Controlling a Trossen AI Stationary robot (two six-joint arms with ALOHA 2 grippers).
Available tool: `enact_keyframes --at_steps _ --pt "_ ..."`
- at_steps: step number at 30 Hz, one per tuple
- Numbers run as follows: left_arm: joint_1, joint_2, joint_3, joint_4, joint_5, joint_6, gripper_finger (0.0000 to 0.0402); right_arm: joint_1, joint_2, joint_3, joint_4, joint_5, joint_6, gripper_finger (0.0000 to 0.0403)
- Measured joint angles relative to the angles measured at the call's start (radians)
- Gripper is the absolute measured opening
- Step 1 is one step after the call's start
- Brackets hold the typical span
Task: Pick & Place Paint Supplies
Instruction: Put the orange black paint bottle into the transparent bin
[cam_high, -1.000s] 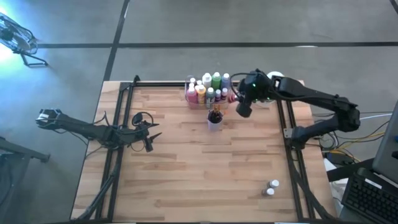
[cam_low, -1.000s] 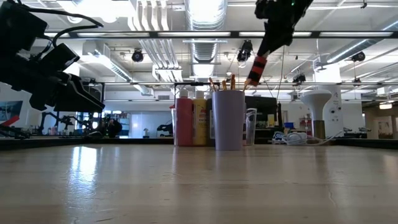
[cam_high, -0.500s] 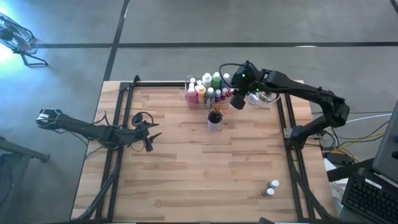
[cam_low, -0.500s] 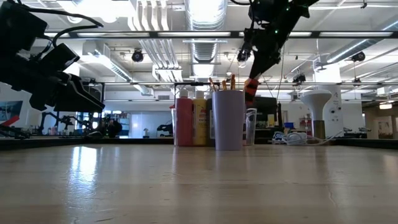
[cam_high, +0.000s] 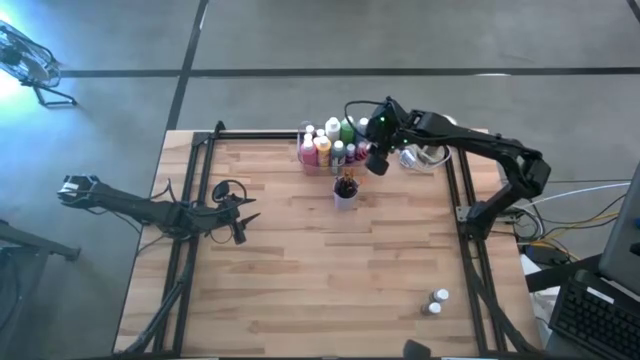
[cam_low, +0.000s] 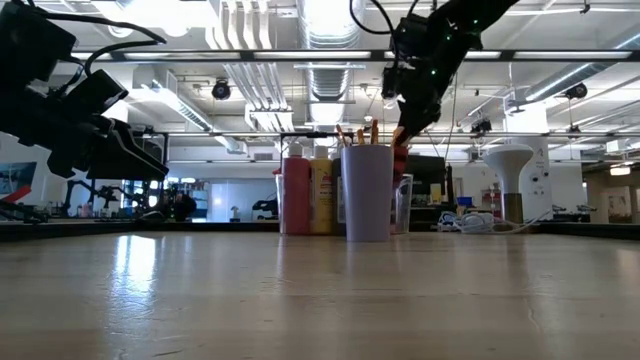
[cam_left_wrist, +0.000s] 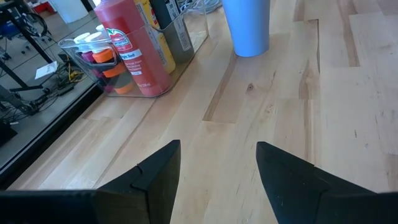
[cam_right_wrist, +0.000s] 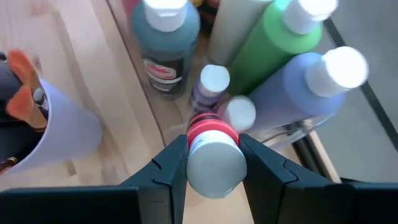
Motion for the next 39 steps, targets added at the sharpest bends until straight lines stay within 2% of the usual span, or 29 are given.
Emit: enact_keyframes --at_steps 8,12,39 --pt "0.000 0.000 0.000 0.000 0.000 0.000 0.0216 -0.006 0.055 0.000 -0.002 -0.003 -0.010 0.0112" --pt "0.000 0.000 0.000 0.000 0.000 0.000 0.0216 -0.014 0.079 0.000 0.000 -0.047 -0.010 0.0112" --pt "0.000 0.000 0.000 0.000 0.000 0.000 0.0216 -0.039 0.197 0.047 0.019 -0.052 -0.026 0.0112"
